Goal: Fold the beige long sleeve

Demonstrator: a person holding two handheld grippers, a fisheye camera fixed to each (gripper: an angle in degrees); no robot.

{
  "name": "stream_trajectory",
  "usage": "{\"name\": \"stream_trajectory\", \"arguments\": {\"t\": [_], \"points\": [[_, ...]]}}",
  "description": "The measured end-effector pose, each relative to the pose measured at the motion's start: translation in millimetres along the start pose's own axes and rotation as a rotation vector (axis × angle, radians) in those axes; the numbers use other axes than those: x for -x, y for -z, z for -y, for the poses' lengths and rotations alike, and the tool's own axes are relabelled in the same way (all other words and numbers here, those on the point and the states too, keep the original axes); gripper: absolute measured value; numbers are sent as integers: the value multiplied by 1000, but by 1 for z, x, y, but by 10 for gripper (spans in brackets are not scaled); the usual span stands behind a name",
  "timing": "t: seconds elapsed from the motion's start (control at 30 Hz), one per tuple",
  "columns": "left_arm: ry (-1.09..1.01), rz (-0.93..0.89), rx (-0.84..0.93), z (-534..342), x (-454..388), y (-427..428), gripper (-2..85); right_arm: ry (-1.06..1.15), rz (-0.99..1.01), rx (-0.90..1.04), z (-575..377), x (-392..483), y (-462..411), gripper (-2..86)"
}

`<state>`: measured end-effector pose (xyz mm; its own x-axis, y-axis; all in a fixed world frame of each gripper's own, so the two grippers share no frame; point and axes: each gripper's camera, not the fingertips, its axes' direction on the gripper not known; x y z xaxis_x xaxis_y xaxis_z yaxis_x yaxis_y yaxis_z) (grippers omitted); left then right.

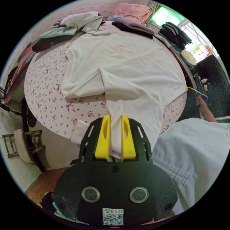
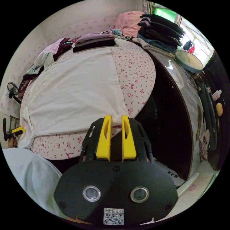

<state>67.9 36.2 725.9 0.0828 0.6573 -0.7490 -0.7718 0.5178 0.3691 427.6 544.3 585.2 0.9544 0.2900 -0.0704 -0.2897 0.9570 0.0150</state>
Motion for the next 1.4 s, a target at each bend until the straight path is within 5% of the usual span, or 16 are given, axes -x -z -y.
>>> {"name": "stream_trajectory", "arguments": {"t": [0.23,0.5,0.77,1.23,1.4], "points": [[0,54,55,2,-16,5,10,-25,4,9,0,1,-9,50],[-60,-245,-11,-12,15,85,3,30,62,-19,5,-6,16,5],[-156,-293,240,-43,-10,42,2,57,18,37,-1,-4,9,1],[-87,-354,245,-80,0,52,-1,23,-112,161,14,-6,-14,0],[-7,-256,72,-93,43,108,8,-30,-144,57,24,-29,10,0]]}}
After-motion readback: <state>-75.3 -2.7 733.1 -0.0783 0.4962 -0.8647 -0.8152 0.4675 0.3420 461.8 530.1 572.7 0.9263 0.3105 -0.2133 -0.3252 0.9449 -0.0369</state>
